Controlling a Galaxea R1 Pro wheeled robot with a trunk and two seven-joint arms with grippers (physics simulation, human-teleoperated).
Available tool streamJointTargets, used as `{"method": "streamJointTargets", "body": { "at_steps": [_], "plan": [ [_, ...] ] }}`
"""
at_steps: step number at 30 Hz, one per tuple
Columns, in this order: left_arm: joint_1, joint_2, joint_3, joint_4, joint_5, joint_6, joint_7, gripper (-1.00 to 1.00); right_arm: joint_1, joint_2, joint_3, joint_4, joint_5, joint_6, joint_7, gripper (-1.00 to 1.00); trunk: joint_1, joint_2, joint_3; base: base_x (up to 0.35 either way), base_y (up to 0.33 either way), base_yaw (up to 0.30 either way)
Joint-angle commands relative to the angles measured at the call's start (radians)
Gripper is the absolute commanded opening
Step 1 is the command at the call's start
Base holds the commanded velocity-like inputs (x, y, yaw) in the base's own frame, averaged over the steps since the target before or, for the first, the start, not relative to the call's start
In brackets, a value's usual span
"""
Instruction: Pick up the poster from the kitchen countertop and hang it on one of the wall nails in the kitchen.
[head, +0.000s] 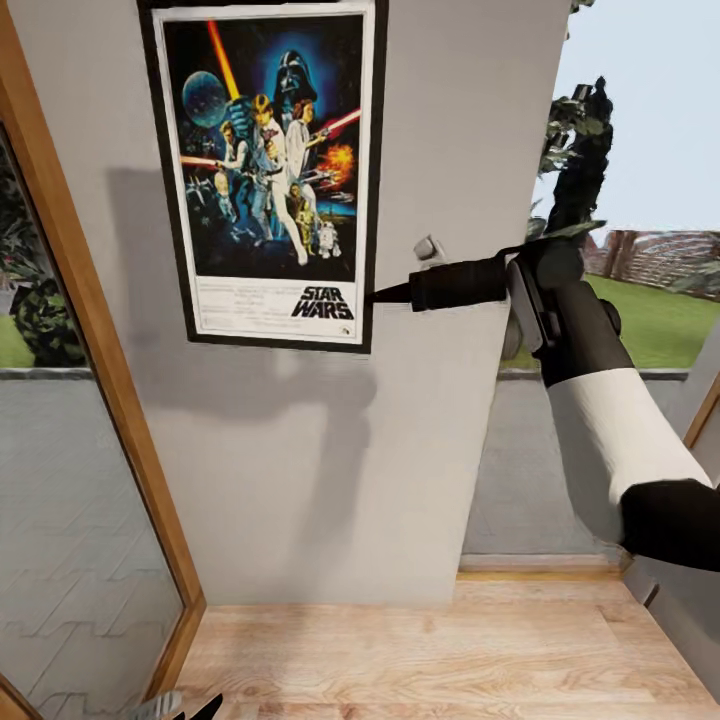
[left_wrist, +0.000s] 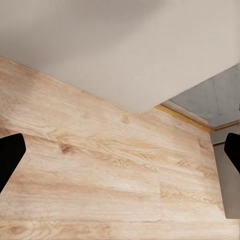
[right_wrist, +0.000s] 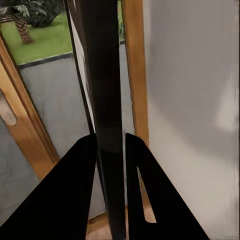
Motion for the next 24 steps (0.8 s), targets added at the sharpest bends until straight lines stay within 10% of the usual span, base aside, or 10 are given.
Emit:
{"method": "streamJointTargets", "body": {
  "at_steps": [1, 24],
  "plan": [
    [-0.001, 0.0, 0.008, 0.001, -0.008, -0.006, -0.002, 1.0, -0.007, 0.0, 0.001, 0.012, -0.004, 0.01, -0.001, -1.0, 0.001, -0.001, -0.001, 0.0, 0.0, 0.0],
    [-0.001, 0.001, 0.008, 0.0, -0.008, -0.006, -0.002, 1.0, -0.03, 0.002, 0.006, 0.085, -0.007, 0.0, -0.045, -1.0, 0.001, -0.001, -0.001, 0.0, 0.0, 0.0]
  ]
}}
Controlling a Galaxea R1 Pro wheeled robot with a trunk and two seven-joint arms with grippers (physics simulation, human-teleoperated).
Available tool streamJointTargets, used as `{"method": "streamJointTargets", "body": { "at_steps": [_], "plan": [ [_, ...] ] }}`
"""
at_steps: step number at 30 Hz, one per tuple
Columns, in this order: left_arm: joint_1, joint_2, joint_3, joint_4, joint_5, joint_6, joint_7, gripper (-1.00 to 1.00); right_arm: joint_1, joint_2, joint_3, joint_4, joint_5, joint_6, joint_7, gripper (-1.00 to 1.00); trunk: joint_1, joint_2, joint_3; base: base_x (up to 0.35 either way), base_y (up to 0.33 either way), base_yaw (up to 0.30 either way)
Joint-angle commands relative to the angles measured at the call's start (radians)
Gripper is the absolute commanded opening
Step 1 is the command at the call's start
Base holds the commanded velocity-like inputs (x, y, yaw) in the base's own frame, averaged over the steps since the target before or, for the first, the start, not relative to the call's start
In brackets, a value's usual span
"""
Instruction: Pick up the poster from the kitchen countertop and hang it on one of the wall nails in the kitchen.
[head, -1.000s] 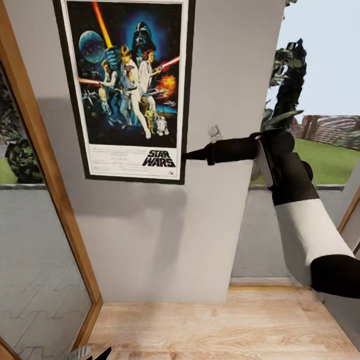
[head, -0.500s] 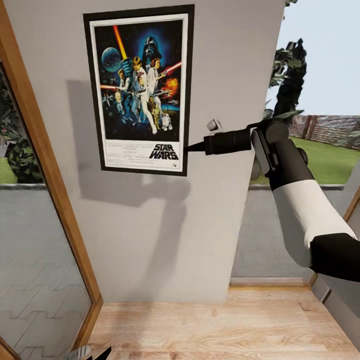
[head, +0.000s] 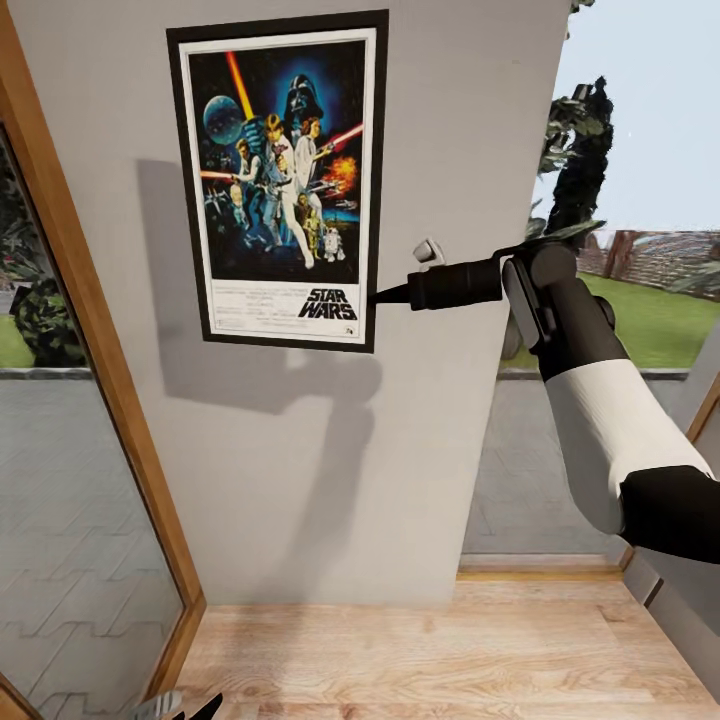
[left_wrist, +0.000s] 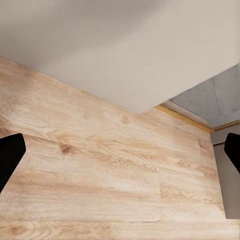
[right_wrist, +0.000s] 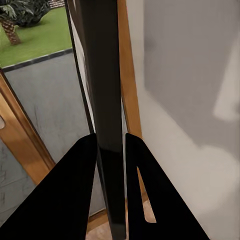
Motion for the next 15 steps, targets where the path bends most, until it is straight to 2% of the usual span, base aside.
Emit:
{"method": "streamJointTargets", "body": {
  "at_steps": [1, 15],
  "plan": [
    [-0.001, 0.0, 0.008, 0.001, -0.008, -0.006, -0.002, 1.0, -0.001, -0.001, 0.001, 0.0, -0.002, 0.008, 0.003, -1.0, 0.001, -0.001, -0.001, 0.0, 0.0, 0.0],
    [-0.001, 0.0, 0.008, 0.001, -0.008, -0.006, -0.002, 1.0, -0.001, -0.001, 0.012, 0.001, -0.002, 0.01, 0.008, -1.0, 0.001, -0.001, -0.001, 0.0, 0.0, 0.0]
  ]
}}
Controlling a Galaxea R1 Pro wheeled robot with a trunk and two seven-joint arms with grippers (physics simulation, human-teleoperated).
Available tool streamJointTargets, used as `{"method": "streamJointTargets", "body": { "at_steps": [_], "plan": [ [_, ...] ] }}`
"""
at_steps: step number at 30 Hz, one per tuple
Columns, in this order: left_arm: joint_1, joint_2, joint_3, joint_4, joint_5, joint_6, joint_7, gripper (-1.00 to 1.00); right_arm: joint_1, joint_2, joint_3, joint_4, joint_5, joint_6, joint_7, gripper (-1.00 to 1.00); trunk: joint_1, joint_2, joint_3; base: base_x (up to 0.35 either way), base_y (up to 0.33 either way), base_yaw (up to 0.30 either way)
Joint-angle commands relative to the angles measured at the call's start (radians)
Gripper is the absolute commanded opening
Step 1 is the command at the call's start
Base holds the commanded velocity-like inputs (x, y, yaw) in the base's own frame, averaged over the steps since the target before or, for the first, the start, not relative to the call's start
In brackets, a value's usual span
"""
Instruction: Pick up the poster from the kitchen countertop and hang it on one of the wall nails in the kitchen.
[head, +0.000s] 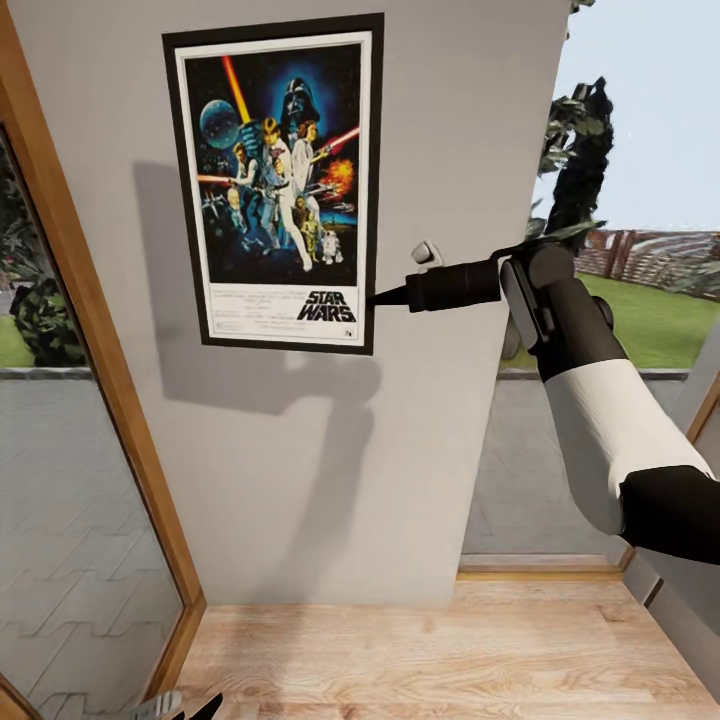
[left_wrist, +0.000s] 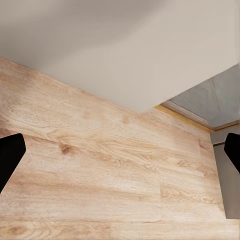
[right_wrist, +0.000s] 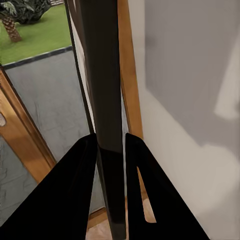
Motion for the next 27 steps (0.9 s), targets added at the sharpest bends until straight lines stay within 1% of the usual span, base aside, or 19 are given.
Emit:
{"method": "streamJointTargets", "body": {
  "at_steps": [1, 4, 7, 20, 27],
  "plan": [
    [-0.001, 0.0, 0.008, 0.001, -0.008, -0.006, -0.002, 1.0, -0.001, -0.001, 0.002, 0.0, -0.002, 0.008, 0.004, -1.0, 0.001, -0.001, -0.001, 0.0, 0.0, 0.0],
    [-0.001, 0.0, 0.008, 0.001, -0.008, -0.006, -0.002, 1.0, -0.001, -0.001, 0.003, -0.002, -0.002, 0.008, 0.003, -1.0, 0.001, -0.001, -0.001, 0.008, 0.0, 0.0],
    [-0.001, 0.0, 0.008, 0.001, -0.008, -0.007, -0.002, 1.0, -0.001, -0.001, 0.003, -0.003, -0.003, 0.008, 0.003, -1.0, 0.001, -0.001, -0.001, 0.153, 0.0, 0.0],
    [-0.001, 0.0, 0.008, 0.001, -0.008, -0.007, -0.002, 1.0, -0.001, -0.001, 0.004, -0.005, -0.004, 0.008, 0.003, -1.0, 0.001, -0.001, -0.001, 0.289, 0.0, 0.0],
    [-0.001, 0.0, 0.008, 0.001, -0.008, -0.007, -0.002, 1.0, -0.001, -0.001, 0.004, -0.005, -0.003, 0.008, 0.003, -1.0, 0.001, -0.001, -0.001, 0.059, 0.0, 0.0]
  ]
}}
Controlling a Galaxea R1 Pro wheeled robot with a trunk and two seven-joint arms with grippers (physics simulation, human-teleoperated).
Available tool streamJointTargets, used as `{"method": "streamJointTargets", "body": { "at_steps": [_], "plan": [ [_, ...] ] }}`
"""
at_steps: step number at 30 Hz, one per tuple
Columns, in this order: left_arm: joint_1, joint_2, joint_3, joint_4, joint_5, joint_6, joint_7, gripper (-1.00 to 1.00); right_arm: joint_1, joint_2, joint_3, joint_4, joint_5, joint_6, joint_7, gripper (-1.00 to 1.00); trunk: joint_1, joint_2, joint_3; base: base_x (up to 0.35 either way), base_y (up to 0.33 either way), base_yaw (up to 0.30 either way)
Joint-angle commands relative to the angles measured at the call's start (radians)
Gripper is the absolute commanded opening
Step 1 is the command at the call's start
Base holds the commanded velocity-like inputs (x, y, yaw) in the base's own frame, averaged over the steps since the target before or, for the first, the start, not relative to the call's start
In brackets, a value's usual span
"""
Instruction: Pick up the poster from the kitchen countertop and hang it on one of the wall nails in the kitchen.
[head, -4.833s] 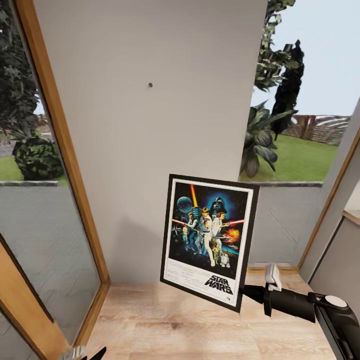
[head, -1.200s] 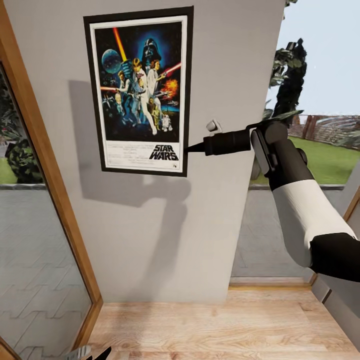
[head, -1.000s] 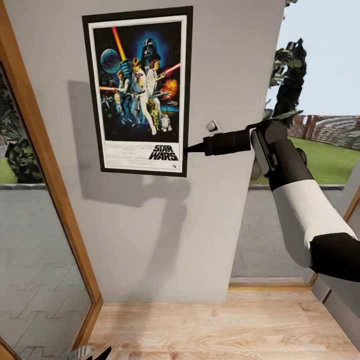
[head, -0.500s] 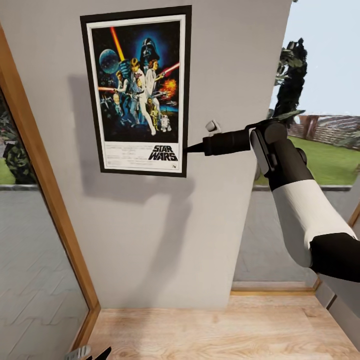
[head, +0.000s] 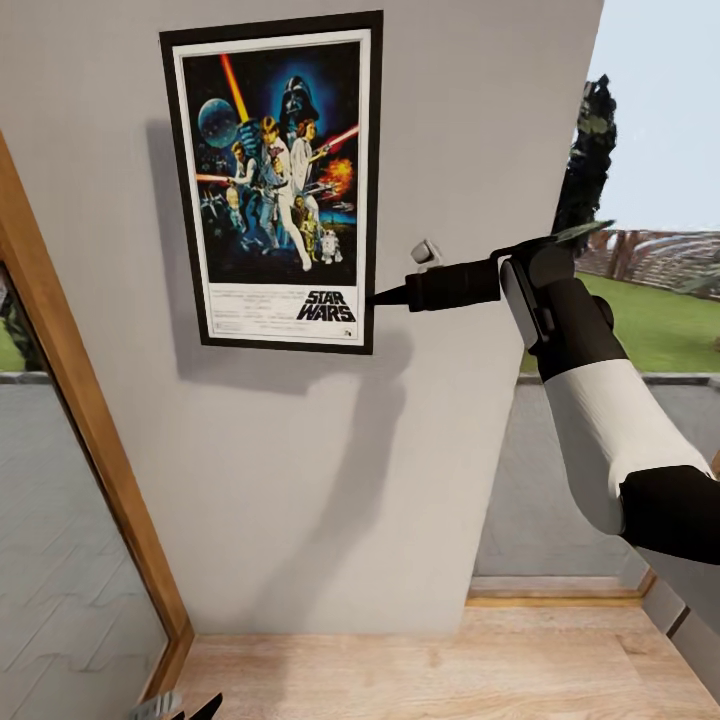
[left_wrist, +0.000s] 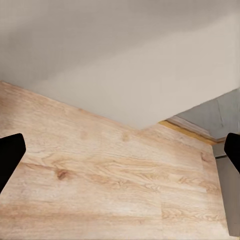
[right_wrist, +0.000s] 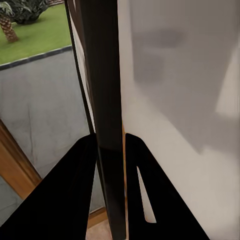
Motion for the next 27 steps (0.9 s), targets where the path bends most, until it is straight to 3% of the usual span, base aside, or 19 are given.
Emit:
{"method": "streamJointTargets", "body": {
  "at_steps": [1, 9, 18, 27],
  "plan": [
    [-0.001, 0.0, 0.008, 0.001, -0.008, -0.006, -0.002, 1.0, -0.001, -0.001, 0.002, 0.0, -0.003, 0.008, 0.003, -1.0, 0.001, -0.001, -0.001, 0.018, 0.0, 0.0],
    [-0.001, 0.0, 0.008, 0.001, -0.008, -0.006, -0.002, 1.0, -0.001, -0.001, 0.003, -0.001, -0.003, 0.008, 0.003, -1.0, 0.001, -0.001, -0.001, 0.006, 0.0, 0.0],
    [-0.001, 0.0, 0.008, 0.001, -0.008, -0.006, -0.002, 1.0, -0.001, 0.0, 0.004, -0.002, -0.003, 0.008, 0.003, -1.0, 0.001, -0.001, -0.001, 0.222, 0.0, 0.0],
    [-0.001, 0.0, 0.008, 0.001, -0.008, -0.006, -0.002, 1.0, -0.001, 0.0, 0.004, -0.006, -0.003, 0.008, 0.003, -1.0, 0.001, -0.001, -0.001, 0.04, 0.0, 0.0]
  ]
}}
